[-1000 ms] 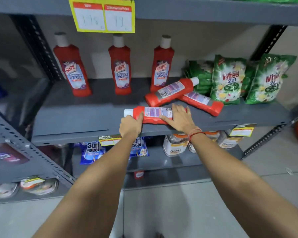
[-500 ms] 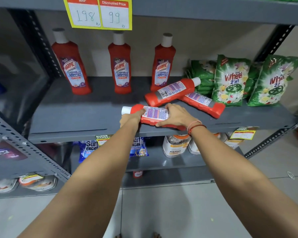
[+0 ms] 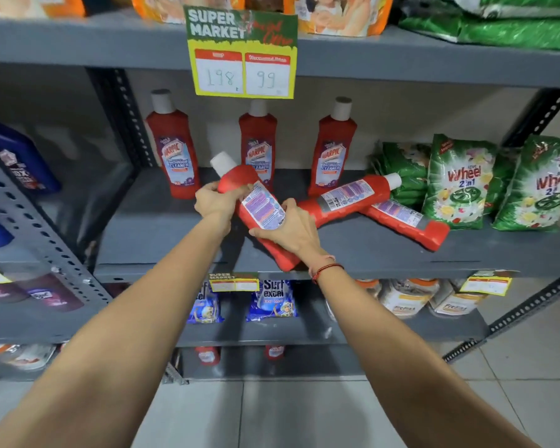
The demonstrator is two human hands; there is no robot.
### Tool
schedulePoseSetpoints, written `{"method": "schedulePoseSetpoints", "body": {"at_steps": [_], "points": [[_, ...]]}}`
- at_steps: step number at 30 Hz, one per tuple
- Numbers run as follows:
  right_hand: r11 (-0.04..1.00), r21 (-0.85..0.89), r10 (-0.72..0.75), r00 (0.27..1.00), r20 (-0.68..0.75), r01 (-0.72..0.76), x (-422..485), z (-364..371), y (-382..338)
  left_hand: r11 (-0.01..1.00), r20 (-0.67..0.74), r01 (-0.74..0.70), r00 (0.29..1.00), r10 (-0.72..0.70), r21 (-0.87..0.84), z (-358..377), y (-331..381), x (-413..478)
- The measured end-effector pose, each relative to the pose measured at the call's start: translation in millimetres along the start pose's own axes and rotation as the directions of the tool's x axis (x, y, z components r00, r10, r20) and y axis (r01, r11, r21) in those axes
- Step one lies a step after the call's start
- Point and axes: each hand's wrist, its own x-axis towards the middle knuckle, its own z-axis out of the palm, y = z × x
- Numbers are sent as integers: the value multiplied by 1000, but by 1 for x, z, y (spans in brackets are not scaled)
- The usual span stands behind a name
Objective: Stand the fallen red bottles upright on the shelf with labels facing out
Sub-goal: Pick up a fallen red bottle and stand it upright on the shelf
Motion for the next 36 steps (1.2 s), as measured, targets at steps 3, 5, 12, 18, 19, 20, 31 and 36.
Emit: {"method": "schedulePoseSetpoints", "body": {"at_steps": [3,5,12,18,19,20,31,36], "points": [[995,97,-3,1000,5,2,9,11,-29,976,113,-209,973,202,54,-25,21,12],[991,136,-14,999,34,9,17,19,-49,924,214,-368,915,342,100,-42,35,19],[964,266,-28,992,123,-5,42,51,-96,854,396,-503,817,419,133,-92,54,54],[970,242,-74,984,159,33,50,82,-127,876,456,-466,810,368,120,-138,52,91],[971,235,-69,987,146,33,50,87,-133,882,466,-459,808,361,112,-144,52,97],[973,227,-62,989,132,30,51,90,-137,886,478,-453,803,356,100,-148,52,101],[988,144,-73,992,107,57,56,99,-146,922,432,-387,832,348,2,-155,30,117],[972,219,-140,957,253,84,61,88,-133,914,234,-405,887,397,-17,-149,-3,98]]}}
